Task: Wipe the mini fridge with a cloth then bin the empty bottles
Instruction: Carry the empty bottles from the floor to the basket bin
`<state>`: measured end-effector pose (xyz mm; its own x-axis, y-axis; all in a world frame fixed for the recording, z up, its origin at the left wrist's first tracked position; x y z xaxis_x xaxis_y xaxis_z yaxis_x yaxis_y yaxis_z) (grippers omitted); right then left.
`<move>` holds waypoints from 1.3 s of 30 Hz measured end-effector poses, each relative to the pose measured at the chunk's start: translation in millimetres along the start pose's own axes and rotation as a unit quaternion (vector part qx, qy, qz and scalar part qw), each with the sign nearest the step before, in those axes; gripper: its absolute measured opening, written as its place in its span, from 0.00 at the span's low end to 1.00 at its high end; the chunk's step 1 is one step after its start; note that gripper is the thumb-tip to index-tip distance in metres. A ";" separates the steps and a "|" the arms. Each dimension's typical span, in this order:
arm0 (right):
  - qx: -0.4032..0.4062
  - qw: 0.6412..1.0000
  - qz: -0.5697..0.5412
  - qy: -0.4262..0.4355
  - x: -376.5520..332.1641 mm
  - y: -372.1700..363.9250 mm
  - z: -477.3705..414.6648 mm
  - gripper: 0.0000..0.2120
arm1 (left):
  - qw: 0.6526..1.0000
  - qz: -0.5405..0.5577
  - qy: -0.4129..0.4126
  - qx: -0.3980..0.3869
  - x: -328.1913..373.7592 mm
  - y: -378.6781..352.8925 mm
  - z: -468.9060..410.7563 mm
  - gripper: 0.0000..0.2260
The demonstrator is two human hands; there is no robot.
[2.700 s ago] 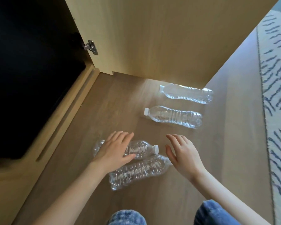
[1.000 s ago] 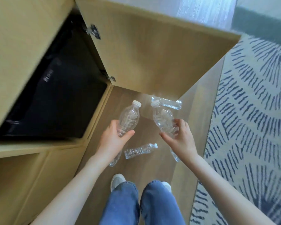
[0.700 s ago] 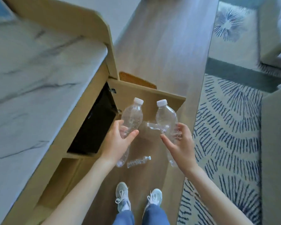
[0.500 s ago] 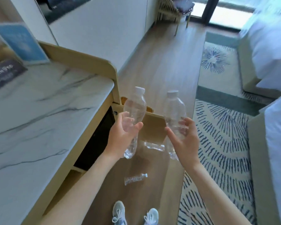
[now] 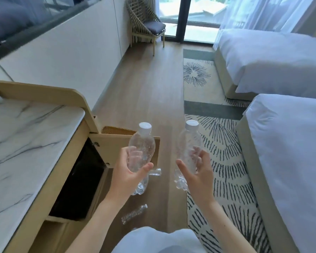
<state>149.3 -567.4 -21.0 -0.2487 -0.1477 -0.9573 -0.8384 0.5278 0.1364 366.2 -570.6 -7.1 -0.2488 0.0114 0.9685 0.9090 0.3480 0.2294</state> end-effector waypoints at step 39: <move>-0.005 0.999 0.029 -0.029 191.7 -51.8 -753.9 0.27 | 1.000 -0.008 -0.004 0.016 58.8 -569.9 -539.6 0.26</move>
<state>-220.6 -1253.7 -19.2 -0.2693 -0.0677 -0.9607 -0.8278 0.5261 0.1949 14.0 -1274.1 -28.5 -0.2666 0.0138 0.9637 0.8937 0.3778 0.2418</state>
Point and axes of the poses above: each hand's wrist, its own z-axis away from the middle knuckle, its own y-axis out of the back of the hand, x = y × z, the point moved 1 cm from there along -z, towards the middle knuckle, and after that the axes turned 15 degrees about x, right-handed, at the moved point
